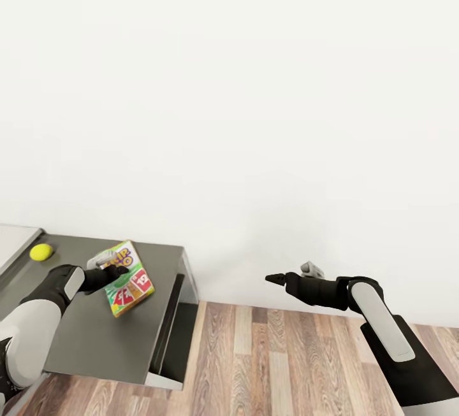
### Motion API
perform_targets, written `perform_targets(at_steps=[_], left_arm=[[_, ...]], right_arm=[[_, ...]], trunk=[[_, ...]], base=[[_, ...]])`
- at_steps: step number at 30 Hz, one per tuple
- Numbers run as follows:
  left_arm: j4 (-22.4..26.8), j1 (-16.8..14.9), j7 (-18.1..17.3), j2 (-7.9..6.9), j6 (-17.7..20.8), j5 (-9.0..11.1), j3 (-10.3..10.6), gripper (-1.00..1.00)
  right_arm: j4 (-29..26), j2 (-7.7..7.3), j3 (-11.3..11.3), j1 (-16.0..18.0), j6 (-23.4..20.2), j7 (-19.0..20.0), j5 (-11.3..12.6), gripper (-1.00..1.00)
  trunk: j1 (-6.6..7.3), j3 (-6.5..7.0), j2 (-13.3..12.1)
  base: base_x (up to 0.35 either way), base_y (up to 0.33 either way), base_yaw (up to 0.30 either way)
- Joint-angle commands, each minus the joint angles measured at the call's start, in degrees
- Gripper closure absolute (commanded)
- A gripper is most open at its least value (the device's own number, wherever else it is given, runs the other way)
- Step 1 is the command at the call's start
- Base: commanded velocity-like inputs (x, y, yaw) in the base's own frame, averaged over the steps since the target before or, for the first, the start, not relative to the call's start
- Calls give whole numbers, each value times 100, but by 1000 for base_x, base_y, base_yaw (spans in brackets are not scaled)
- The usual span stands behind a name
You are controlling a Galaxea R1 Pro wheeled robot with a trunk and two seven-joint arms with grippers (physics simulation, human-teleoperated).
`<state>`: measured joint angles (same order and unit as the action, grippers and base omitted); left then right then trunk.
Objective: Put all the toys in the child's room - the three board games (two on the bed and one on the table), the two jigsaw puzzles on the table, and the tennis ball on the table - inside the toy box on the table in the child's room.
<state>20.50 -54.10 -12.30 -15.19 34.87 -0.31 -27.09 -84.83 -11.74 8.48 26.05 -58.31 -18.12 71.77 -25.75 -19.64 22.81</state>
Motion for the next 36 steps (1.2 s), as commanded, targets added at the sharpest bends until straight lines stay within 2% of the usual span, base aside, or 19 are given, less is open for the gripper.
perform_targets(at_steps=[1, 8, 17, 36], left_arm=[[6, -4, -18, 1, 38, -4, -34, -100], [6, -4, -18, -7, 37, -4, -33, -100], [6, -4, -35, -10, 38, -4, -33, -100], [6, -4, -36, -4, 37, -4, -33, -100]], right_arm=[[-6, -4, 10, 6, -4, -60, 56, -100], [1, -4, 13, 6, -2, -57, 56, -100], [2, -4, 13, 6, -4, -59, 56, -100], [2, -4, 12, 6, -5, -59, 56, -100]], trunk=[[-4, -10, 11], [-4, -10, 11], [-4, -10, 11], [-4, -3, 11]], base=[[62, 67, -59], [88, 87, -24], [5, 28, -157], [0, -14, -21]])
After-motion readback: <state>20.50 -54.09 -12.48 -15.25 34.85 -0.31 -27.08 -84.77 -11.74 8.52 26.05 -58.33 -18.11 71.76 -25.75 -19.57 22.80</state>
